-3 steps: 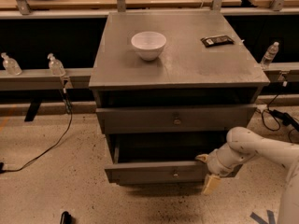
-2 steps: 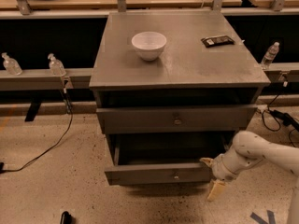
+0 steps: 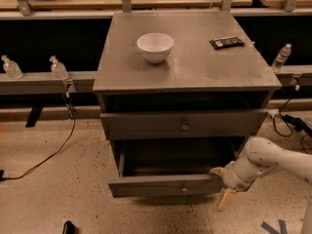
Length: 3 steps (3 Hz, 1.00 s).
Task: Open middle drawer
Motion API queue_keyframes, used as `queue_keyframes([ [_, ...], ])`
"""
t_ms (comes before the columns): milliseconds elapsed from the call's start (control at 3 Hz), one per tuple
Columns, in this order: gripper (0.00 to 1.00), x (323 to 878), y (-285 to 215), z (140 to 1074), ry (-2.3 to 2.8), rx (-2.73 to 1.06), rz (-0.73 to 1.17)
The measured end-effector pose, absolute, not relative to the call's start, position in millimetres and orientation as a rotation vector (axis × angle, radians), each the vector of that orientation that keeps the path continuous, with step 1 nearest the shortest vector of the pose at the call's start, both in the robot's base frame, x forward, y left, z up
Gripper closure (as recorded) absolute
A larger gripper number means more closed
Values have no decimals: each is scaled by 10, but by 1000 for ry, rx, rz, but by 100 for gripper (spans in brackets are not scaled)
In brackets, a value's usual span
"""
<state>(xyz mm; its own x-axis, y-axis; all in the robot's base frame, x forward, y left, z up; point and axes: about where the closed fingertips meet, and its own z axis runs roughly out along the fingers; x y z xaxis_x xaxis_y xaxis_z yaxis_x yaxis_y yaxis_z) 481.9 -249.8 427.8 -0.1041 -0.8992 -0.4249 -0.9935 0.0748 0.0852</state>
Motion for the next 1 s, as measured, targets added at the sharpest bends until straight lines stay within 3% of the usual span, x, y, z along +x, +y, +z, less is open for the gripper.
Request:
queue_keyframes([
  [1000, 20, 4673, -2509, 4380, 2050, -1828, 510],
])
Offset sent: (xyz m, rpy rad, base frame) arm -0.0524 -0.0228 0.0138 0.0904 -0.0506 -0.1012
